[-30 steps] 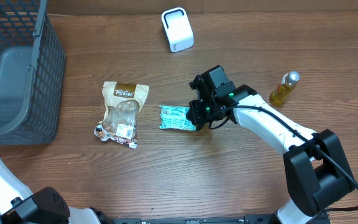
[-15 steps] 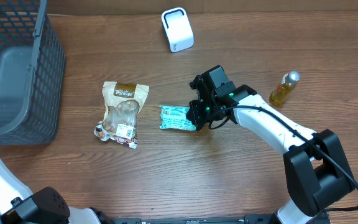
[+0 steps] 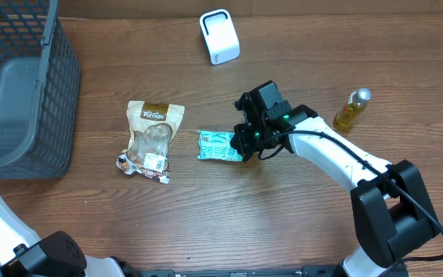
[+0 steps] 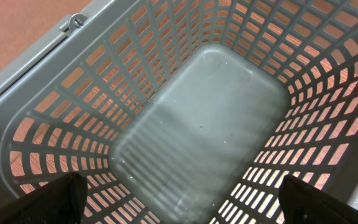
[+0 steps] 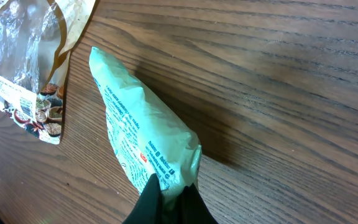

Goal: Scan the item barcode
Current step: 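Lower the right gripper and close it on the tissue pack's end, then lift the tissue pack up to the white scanner and hold it there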

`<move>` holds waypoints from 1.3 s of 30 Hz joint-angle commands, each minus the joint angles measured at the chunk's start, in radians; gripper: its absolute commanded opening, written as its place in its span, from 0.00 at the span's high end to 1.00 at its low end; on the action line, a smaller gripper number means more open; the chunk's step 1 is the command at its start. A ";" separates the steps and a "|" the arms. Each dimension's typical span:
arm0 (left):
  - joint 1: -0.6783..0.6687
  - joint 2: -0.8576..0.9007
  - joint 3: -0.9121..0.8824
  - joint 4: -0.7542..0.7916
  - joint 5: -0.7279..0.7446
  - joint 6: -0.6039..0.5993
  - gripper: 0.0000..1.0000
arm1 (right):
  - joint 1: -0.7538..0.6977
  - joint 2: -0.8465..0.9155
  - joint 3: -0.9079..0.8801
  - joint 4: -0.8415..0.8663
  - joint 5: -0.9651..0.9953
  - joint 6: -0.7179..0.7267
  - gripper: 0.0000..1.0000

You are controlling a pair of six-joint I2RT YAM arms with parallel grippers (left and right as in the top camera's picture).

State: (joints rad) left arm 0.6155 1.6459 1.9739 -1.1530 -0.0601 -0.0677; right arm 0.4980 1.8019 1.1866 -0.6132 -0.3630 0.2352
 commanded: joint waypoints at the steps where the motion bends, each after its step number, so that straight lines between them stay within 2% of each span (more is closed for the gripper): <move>1: -0.001 0.005 0.018 0.001 0.006 0.019 0.01 | -0.004 -0.033 0.034 0.011 -0.021 -0.005 0.96; 33: -0.001 0.005 0.018 0.001 0.006 0.019 0.00 | -0.004 -0.033 0.034 0.006 -0.021 -0.005 0.96; 39: -0.001 0.005 0.018 0.000 0.006 0.019 0.01 | -0.008 -0.033 0.179 -0.073 -0.020 -0.031 0.96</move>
State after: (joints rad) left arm 0.6155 1.6459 1.9739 -1.1530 -0.0601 -0.0673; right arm 0.4980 1.8019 1.2518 -0.6754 -0.3630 0.2317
